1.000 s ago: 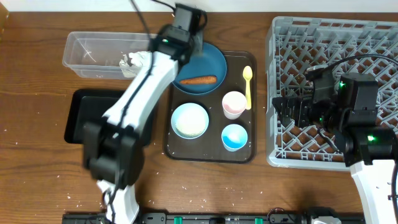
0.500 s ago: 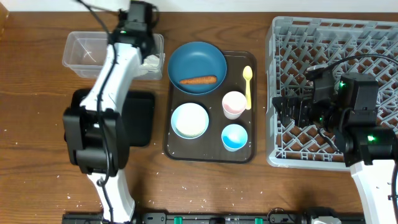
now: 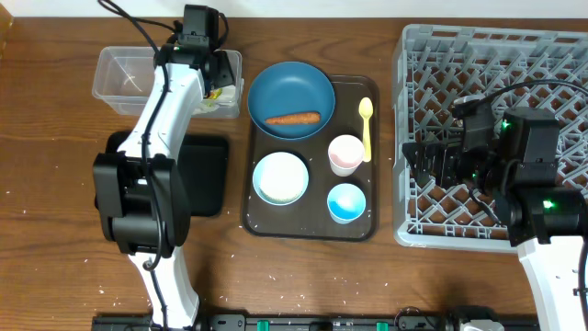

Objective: Sort waste into correct bins and load items into the dishwasher rack
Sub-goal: 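Carry the wrapper with the left gripper and release it into the clear bin, then move the left gripper back to the plate and grasp the carrot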

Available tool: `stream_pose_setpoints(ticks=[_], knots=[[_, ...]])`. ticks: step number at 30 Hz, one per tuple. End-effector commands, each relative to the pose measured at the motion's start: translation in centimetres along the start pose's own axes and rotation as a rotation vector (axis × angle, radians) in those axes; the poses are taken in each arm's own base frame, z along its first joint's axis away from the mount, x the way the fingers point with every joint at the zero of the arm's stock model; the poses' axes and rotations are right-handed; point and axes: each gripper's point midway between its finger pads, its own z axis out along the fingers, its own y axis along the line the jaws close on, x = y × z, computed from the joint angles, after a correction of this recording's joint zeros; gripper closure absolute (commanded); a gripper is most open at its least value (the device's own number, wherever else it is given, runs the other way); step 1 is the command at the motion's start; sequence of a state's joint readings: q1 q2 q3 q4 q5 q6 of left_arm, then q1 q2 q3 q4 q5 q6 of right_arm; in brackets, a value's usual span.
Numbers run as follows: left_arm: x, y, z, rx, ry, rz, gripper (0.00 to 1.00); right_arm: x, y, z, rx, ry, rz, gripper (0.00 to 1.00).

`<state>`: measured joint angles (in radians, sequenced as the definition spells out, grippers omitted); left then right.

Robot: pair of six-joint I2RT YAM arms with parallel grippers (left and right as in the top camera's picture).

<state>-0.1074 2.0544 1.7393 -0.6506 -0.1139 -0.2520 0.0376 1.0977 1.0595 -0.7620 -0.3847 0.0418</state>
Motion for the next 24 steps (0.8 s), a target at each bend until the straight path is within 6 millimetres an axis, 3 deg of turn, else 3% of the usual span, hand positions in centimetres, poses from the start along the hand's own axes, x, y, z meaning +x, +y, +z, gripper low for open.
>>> stream_pose_setpoints(ticks=[1,6,13,18,24], knots=[[-0.4,-4.5,-3.9,0.178,-0.039,0.201,0.3,-0.6,0.4,-0.3,-0.004,-0.016,-0.011,0.01],[2.7,-7.8,-6.0,0.223,0.024,0.31,0.27,-0.6,0.4,-0.3,-0.004,-0.015,-0.011,0.01],[7.5,-11.2,-5.2,0.24,0.133,0.392,0.27,-0.6,0.4,-0.3,-0.004,-0.016,-0.011,0.01],[9.3,-12.9,-3.8,0.213,0.198,0.122,0.27,-0.6,0.4,-0.3,-0.004,-0.016,-0.01,0.01],[10.7,-13.4,-0.8,0.152,0.262,-0.184,0.27,-0.5,0.4,-0.3,-0.008,-0.011,-0.008,0.01]])
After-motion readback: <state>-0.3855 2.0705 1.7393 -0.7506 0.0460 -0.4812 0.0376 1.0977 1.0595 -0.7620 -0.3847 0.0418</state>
